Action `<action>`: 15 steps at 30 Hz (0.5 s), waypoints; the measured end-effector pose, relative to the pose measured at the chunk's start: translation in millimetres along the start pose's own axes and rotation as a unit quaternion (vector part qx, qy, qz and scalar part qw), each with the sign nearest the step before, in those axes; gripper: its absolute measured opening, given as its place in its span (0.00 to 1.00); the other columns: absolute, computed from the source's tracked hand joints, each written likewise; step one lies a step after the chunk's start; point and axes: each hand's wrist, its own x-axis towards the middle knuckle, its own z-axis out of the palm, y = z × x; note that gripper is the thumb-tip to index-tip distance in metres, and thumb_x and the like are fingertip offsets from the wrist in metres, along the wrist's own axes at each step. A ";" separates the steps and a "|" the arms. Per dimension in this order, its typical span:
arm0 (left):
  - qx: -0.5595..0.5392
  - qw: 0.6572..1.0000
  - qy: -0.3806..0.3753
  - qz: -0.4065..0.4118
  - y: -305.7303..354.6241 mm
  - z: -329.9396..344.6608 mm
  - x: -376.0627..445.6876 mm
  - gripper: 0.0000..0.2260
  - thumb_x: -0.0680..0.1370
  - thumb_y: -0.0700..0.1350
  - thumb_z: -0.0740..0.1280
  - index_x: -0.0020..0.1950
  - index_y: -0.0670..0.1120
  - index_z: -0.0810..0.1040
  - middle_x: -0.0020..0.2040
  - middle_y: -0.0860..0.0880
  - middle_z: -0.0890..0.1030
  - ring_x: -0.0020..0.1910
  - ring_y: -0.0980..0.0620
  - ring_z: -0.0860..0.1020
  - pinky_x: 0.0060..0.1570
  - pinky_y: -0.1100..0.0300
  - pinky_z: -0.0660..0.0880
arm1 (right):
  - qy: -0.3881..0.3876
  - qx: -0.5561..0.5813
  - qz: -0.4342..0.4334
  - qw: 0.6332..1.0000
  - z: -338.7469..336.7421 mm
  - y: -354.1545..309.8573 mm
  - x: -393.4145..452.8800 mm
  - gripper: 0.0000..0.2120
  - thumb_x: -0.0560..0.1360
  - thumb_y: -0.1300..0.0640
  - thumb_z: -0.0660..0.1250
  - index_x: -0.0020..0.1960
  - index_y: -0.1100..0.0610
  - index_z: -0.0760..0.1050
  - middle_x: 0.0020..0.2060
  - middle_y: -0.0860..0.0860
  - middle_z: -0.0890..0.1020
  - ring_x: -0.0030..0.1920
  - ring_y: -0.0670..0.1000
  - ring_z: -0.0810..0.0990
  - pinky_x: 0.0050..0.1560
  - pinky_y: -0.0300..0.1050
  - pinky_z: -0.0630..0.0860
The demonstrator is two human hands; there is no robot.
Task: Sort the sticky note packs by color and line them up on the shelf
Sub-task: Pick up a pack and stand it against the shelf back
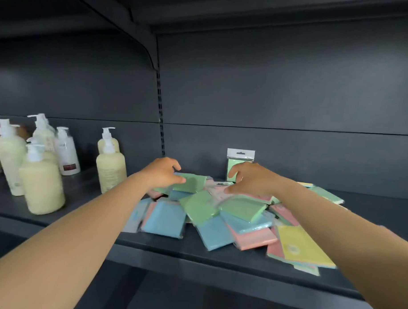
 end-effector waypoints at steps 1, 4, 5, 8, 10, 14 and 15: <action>-0.011 1.000 -0.001 -0.004 -7.1 0.6 8.9 0.21 0.74 0.51 0.70 0.64 0.47 0.74 0.62 0.47 0.76 0.60 0.49 0.75 0.59 0.59 0.69 | -0.011 0.019 0.000 1.000 4.1 -3.8 8.7 0.21 0.69 0.46 0.72 0.58 0.56 0.76 0.55 0.53 0.78 0.47 0.49 0.74 0.46 0.42 0.69; -0.035 0.999 -0.019 -0.011 -24.3 6.5 34.3 0.18 0.73 0.53 0.70 0.61 0.48 0.75 0.55 0.49 0.76 0.56 0.49 0.75 0.56 0.59 0.70 | -0.061 0.024 0.000 0.998 15.3 -12.9 31.8 0.23 0.68 0.45 0.73 0.54 0.61 0.78 0.54 0.59 0.79 0.45 0.53 0.77 0.45 0.46 0.73; -0.041 0.999 -0.025 -0.012 -28.7 10.0 42.1 0.16 0.73 0.54 0.71 0.57 0.51 0.75 0.52 0.50 0.74 0.52 0.49 0.75 0.52 0.60 0.69 | -0.078 0.007 0.000 0.997 18.1 -15.3 38.1 0.24 0.67 0.44 0.73 0.53 0.61 0.78 0.52 0.59 0.80 0.46 0.55 0.79 0.46 0.48 0.74; -0.062 0.997 -0.046 -0.021 -36.3 22.7 60.6 0.22 0.70 0.57 0.72 0.59 0.48 0.75 0.55 0.49 0.74 0.54 0.50 0.74 0.55 0.58 0.69 | -0.115 0.005 0.000 0.993 25.6 -21.1 48.4 0.29 0.63 0.41 0.74 0.52 0.63 0.77 0.41 0.52 0.74 0.39 0.51 0.72 0.42 0.45 0.68; -0.073 0.995 -0.057 -0.030 -36.8 30.1 68.0 0.32 0.68 0.59 0.73 0.67 0.45 0.72 0.60 0.50 0.74 0.59 0.50 0.74 0.60 0.56 0.70 | -0.136 0.021 -0.005 0.990 29.3 -23.5 51.5 0.31 0.62 0.41 0.75 0.54 0.64 0.76 0.41 0.52 0.72 0.39 0.49 0.70 0.42 0.43 0.66; -0.104 0.990 -0.088 -0.044 -38.4 38.5 82.1 0.42 0.62 0.62 0.76 0.71 0.47 0.67 0.67 0.49 0.73 0.62 0.49 0.74 0.62 0.55 0.71 | -0.192 0.057 0.009 0.980 29.2 -29.6 55.3 0.29 0.62 0.47 0.79 0.58 0.59 0.75 0.47 0.53 0.73 0.39 0.49 0.76 0.50 0.48 0.81; -0.099 0.989 -0.101 -0.039 -39.4 39.3 85.9 0.43 0.61 0.62 0.76 0.71 0.48 0.67 0.67 0.49 0.72 0.62 0.49 0.74 0.63 0.55 0.71 | -0.211 0.066 0.016 0.975 28.9 -31.1 55.3 0.29 0.63 0.49 0.79 0.60 0.57 0.75 0.50 0.54 0.73 0.40 0.48 0.78 0.53 0.50 0.80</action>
